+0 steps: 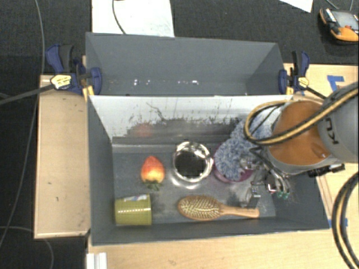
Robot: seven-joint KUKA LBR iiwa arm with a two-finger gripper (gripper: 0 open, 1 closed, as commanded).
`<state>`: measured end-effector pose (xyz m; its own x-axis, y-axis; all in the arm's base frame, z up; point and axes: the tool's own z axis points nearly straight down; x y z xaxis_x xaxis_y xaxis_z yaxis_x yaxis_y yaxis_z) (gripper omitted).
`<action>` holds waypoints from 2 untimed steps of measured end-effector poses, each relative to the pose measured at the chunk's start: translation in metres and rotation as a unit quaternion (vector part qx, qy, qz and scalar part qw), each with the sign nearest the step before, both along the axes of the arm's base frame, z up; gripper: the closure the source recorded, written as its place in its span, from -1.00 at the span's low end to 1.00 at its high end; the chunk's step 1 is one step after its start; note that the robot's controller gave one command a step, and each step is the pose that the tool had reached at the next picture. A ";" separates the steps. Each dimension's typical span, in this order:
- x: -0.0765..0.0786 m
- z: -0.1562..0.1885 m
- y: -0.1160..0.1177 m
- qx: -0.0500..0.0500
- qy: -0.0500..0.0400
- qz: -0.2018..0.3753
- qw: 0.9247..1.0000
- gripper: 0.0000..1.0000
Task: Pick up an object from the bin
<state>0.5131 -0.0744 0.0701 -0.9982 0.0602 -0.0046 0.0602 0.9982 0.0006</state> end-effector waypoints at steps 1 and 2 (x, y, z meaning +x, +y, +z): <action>0.001 0.001 -0.005 0.000 -0.002 -0.009 1.000 -1.00; 0.003 0.001 -0.048 -0.002 -0.005 0.127 0.992 1.00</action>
Offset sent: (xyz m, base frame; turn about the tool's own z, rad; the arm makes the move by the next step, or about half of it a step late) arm 0.0021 -0.0482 -0.0001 -0.2556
